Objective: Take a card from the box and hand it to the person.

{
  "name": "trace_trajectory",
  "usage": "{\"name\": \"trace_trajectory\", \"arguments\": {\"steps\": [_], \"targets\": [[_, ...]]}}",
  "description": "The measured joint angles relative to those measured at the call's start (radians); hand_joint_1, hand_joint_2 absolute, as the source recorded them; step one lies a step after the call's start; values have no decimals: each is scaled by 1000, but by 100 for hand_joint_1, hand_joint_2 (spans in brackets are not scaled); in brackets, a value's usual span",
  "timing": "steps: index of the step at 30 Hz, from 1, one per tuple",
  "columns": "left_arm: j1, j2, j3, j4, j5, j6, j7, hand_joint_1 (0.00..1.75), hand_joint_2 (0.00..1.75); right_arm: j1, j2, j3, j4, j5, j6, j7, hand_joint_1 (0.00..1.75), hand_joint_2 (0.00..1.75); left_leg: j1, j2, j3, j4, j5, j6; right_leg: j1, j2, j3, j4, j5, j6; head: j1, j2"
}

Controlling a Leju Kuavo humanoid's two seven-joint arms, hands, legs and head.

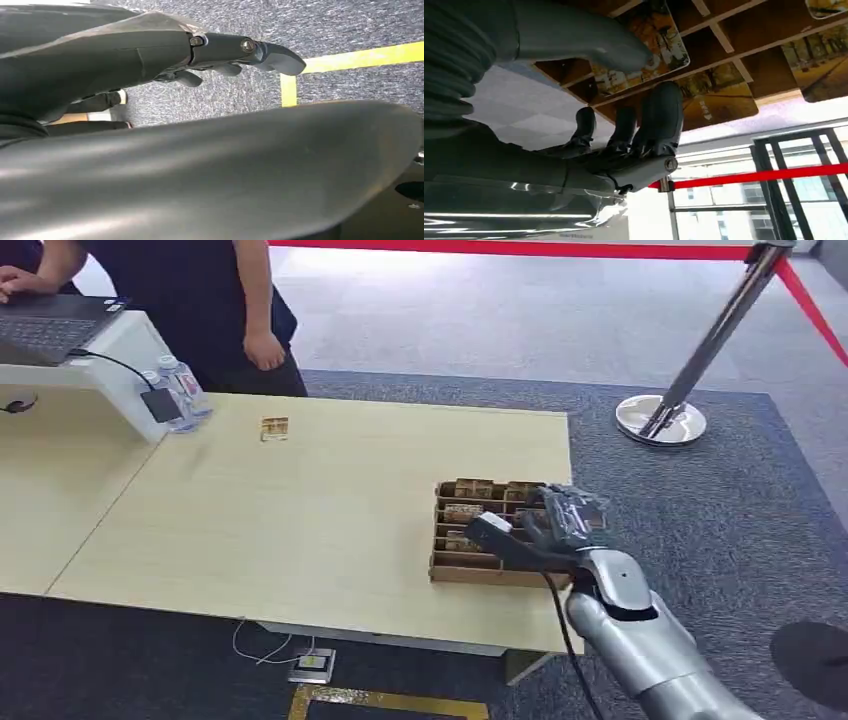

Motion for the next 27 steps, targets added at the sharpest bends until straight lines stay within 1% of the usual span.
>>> {"name": "trace_trajectory", "arguments": {"steps": [2, 5, 15, 16, 17, 18, 19, 27], "targets": [[0, 0, 0, 0, 0, 0, 0, 0, 0, 0, -2, 0, 2, 0, 0, 0, 96, 175, 0, 0, 0, 0, 0, 0, 0, 0, 0, 0, 0, 0, 0, 0], [0, 0, 0, 0, 0, 0, 0, 0, 0, 0, -5, 0, 7, 0, 0, 0, 93, 175, 0, 0, 0, 0, 0, 0, 0, 0, 0, 0, 0, 0, 0, 0], [2, 0, 0, 0, -3, 0, 0, 0, 0, 0, -10, -1, 18, -3, -5, 0, 98, 175, 0, 0, 0, 0, 0, 0, 0, 0, 0, 0, 0, 0, 0, 0], [2, 0, 0, 0, -3, 0, 0, 0, 0, 0, -10, -1, 18, -3, -5, 0, 133, 175, 0, 0, 0, 0, 0, 0, 0, 0, 0, 0, 0, 0, 0, 0], [2, 0, 0, 0, -3, 0, 0, 0, 0, 0, -11, -1, 18, -3, -6, 0, 140, 175, 0, 0, 0, 0, 0, 0, 0, 0, 0, 0, 0, 0, 0, 0], [2, 0, 0, 0, -4, -1, 0, 0, 0, 0, -11, -1, 19, -3, -7, 0, 140, 175, 0, 0, 0, 0, 0, 0, 0, 0, 0, 0, 0, 0, 0, 0], [2, 1, 0, 0, -6, -2, 0, 0, 0, -1, -12, -1, 20, -4, -11, -1, 175, 175, 0, 0, 0, 0, 0, 0, 0, 0, 0, 0, 0, 0, 0, 0], [2, 1, 0, 0, -9, -5, 0, 0, 0, 1, -14, -1, 27, -6, -28, -14, 175, 175, 0, 0, 1, 0, 0, 0, 0, 0, 0, 0, 0, 0, 0, 0]]}}
